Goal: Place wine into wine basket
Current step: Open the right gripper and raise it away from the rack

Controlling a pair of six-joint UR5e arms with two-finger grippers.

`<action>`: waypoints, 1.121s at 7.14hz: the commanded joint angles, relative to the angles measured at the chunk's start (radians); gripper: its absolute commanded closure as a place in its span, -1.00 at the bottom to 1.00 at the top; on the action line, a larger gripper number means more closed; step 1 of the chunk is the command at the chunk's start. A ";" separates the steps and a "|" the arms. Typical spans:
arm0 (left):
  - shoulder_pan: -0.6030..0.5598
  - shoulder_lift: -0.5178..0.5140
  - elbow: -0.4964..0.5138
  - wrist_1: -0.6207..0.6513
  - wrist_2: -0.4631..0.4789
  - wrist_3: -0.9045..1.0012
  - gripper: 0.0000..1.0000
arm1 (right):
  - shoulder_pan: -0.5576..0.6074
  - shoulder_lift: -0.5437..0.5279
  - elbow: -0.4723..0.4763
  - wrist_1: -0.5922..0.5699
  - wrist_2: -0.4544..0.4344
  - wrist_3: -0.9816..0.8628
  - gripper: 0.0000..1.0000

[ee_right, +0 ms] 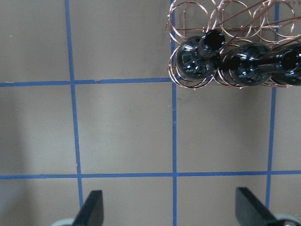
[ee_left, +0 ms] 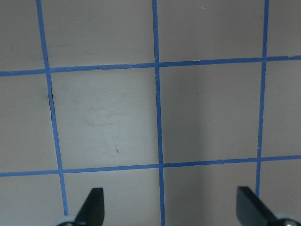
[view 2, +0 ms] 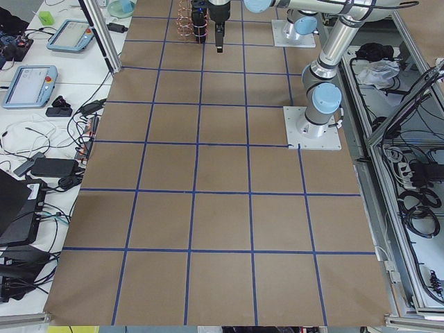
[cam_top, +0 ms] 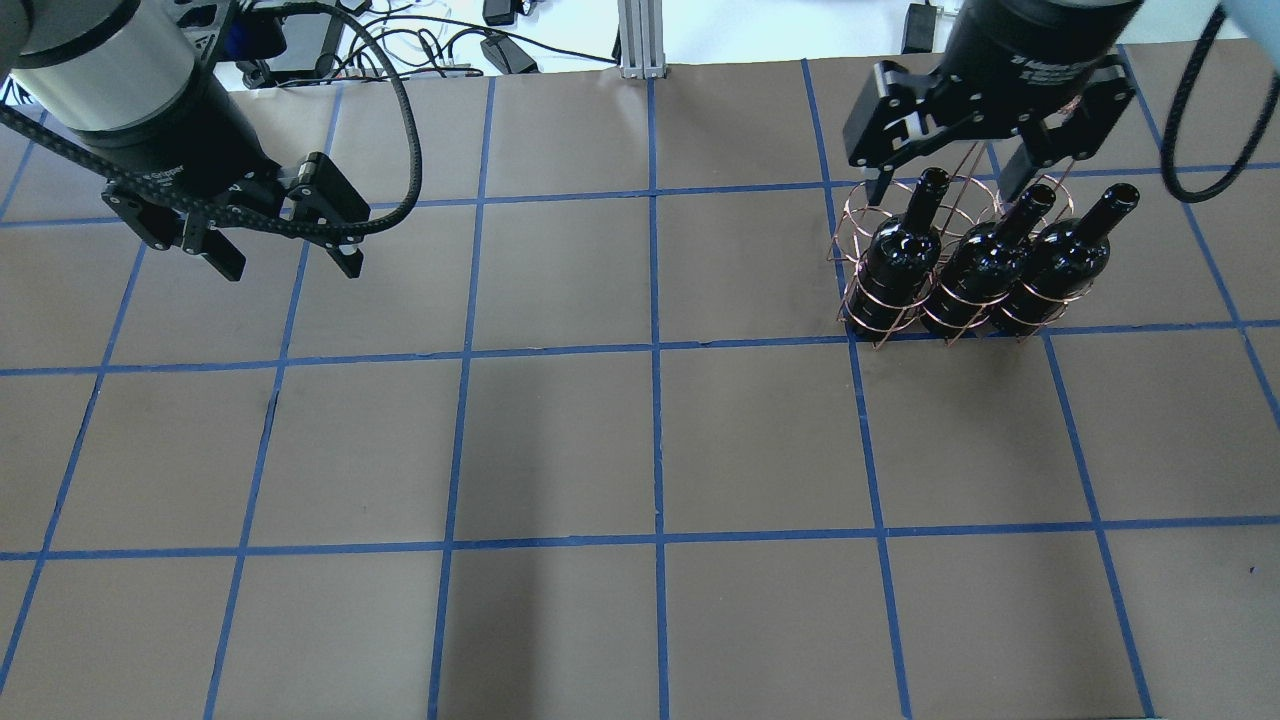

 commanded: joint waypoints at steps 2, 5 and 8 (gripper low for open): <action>-0.005 0.025 0.001 0.001 -0.001 -0.001 -1.00 | -0.063 0.024 0.006 -0.013 0.010 -0.004 -1.00; -0.005 0.039 0.000 -0.005 0.001 0.001 -1.00 | -0.088 0.024 0.011 -0.010 0.006 0.010 -1.00; -0.004 0.028 -0.004 -0.004 0.001 0.001 -1.00 | -0.089 0.026 0.024 -0.012 -0.005 -0.005 -1.00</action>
